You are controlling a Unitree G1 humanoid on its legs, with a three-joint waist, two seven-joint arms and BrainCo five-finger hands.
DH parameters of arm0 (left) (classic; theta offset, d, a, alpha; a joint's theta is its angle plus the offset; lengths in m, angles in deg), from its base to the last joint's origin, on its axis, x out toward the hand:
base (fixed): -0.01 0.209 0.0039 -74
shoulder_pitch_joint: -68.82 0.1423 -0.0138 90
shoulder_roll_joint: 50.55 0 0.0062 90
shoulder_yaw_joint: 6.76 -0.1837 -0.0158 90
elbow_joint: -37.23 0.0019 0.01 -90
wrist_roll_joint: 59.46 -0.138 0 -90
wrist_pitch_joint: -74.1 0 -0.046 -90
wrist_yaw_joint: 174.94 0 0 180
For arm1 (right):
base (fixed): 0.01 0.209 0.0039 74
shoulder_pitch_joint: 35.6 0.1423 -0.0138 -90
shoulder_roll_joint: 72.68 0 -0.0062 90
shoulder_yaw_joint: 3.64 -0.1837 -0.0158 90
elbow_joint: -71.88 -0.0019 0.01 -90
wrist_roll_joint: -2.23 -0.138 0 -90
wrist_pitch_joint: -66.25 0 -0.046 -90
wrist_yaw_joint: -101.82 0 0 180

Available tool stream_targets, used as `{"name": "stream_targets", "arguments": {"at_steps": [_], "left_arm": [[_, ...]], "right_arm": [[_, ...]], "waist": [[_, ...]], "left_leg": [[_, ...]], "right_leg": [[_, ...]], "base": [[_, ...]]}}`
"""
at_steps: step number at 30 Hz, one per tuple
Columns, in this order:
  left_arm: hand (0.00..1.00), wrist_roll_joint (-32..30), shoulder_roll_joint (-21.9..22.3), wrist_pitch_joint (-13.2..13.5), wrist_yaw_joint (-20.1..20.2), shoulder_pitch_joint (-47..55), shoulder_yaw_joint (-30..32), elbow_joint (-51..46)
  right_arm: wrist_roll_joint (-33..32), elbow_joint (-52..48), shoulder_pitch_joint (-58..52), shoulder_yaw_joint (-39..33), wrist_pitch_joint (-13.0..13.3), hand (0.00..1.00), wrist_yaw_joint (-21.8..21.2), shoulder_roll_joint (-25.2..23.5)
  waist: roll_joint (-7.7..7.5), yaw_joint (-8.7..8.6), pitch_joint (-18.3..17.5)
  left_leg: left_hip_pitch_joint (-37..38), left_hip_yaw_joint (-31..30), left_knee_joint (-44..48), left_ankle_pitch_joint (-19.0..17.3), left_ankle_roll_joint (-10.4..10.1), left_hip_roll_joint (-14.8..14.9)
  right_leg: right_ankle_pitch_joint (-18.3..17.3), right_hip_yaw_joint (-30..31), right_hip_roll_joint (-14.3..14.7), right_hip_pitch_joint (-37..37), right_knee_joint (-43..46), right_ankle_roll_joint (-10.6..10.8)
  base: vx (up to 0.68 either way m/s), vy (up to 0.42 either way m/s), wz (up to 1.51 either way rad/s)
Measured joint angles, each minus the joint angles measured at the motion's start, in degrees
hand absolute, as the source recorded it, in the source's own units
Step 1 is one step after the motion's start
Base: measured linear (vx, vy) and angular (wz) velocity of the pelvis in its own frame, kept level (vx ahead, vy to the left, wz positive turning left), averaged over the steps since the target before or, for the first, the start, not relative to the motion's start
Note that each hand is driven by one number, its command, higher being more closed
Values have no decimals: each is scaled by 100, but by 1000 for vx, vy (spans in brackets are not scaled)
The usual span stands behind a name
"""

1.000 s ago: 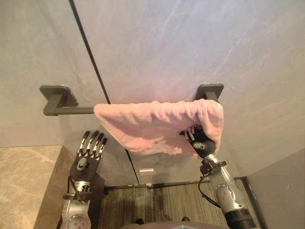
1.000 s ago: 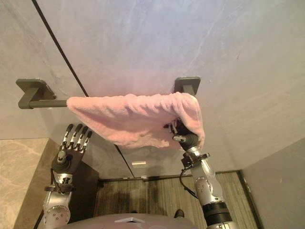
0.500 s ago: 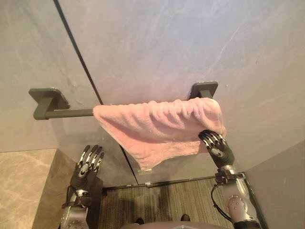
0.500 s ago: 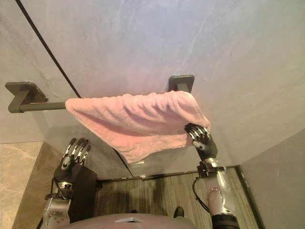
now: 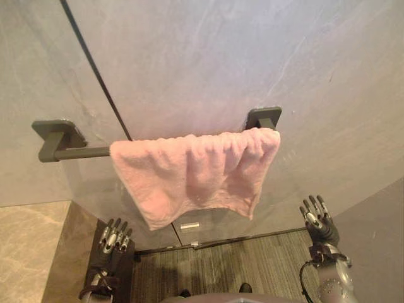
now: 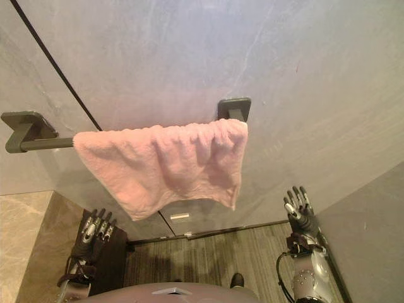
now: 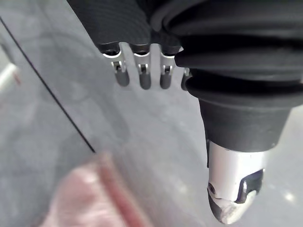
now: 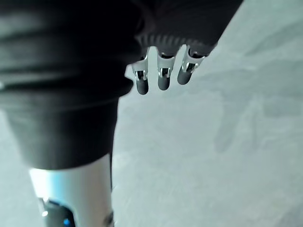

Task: Organize washtable

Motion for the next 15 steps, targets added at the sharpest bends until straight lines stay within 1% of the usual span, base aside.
{"name": "stream_targets", "arguments": {"at_steps": [1, 2, 4, 5, 6, 7, 8, 9, 10, 11, 13, 14, 15], "left_arm": [[0, -116, 0, 3, -60, -29, -21, 192], [0, -381, -4, 12, -175, -62, -26, 421], [0, -1084, -13, 137, -527, -192, -88, 1199], [0, -1245, -9, 153, -622, -262, -90, 1404], [0, -1545, 9, 160, -809, -361, -94, 1771], [0, -1939, 44, 191, -1083, -449, -95, 2040], [0, -2210, 85, 198, -1312, -514, -76, 2250], [0, -2320, 116, 199, -1434, -532, -63, 2380], [0, -2734, 182, 205, -1758, -588, -47, 2562], [0, -3282, 245, 206, -2104, -661, -39, 2742], [0, -3743, 347, 164, -2424, -709, -10, 2926], [0, -4018, 443, 134, -2631, -715, -12, 2992], [0, -4198, 523, 108, -2763, -730, -11, 3084]], "right_arm": [[77, 208, 6, -38, -4, 0, 35, 0], [194, 498, 22, -70, -6, 0, 114, 1], [380, 1479, 114, -137, -37, 0, 295, -7], [393, 1722, 147, -174, -46, 0, 342, -10], [458, 2277, 229, -319, -51, 0, 440, -31], [490, 2739, 279, -425, -64, 0, 545, -48], [509, 3038, 301, -539, -98, 0, 615, -73], [534, 3217, 311, -583, -127, 0, 661, -79], [641, 3536, 321, -640, -192, 0, 781, -100], [812, 3833, 341, -825, -247, 0, 890, -169], [1049, 4119, 343, -986, -326, 0, 1039, -250], [1224, 4158, 321, -1047, -429, 0, 1161, -319], [1347, 4162, 318, -1075, -441, 0, 1230, -388]], "waist": [[3, 0, 1], [3, -2, 1], [11, -22, -3], [12, -21, -3], [20, -19, 1], [36, -20, 3], [53, -21, -11], [62, -24, -15], [74, -41, -18], [88, -72, -9], [105, -126, -18], [117, -151, -25], [121, -158, -25]], "left_leg": [[1, 7, 0, -1, 0, 0], [5, 14, 0, -1, 0, 0], [28, 41, 0, -3, -2, 2], [38, 51, 0, -4, -2, 3], [64, 54, -1, -5, -2, 3], [97, 65, -5, -8, -5, 3], [104, 72, -6, -9, -5, 3], [111, 79, -6, -9, -5, 3], [131, 96, -6, -9, -6, 3], [184, 104, -17, -8, -6, 6], [242, 110, -30, -15, -16, 12], [250, 139, -46, -19, -21, 13], [267, 205, -57, -20, -22, 14]], "right_leg": [[0, 4, 0, -2, 0, 0], [0, 9, 1, -2, 0, 0], [0, 29, 4, 9, 0, 0], [0, 32, 4, 17, 0, 0], [0, 32, 4, 45, 0, 0], [0, 39, 5, 73, 0, 0], [0, 47, 5, 77, 0, 0], [1, 53, 5, 81, 0, 1], [6, 77, 8, 89, 0, -2], [7, 90, 14, 128, 0, -4], [6, 102, 24, 184, 0, -5], [3, 141, 27, 191, -1, -8], [0, 175, 32, 166, -1, -11]], "base": [[7, 4, -3], [4, 3, -3], [0, 2, -5], [-6, 2, -3], [0, 0, 0], [-13, 2, -3], [-10, 1, -4], [-14, 0, -6], [-13, -4, -8], [-15, -5, -7], [-22, -5, -7], [-39, -2, -20], [-36, -2, -25]]}}
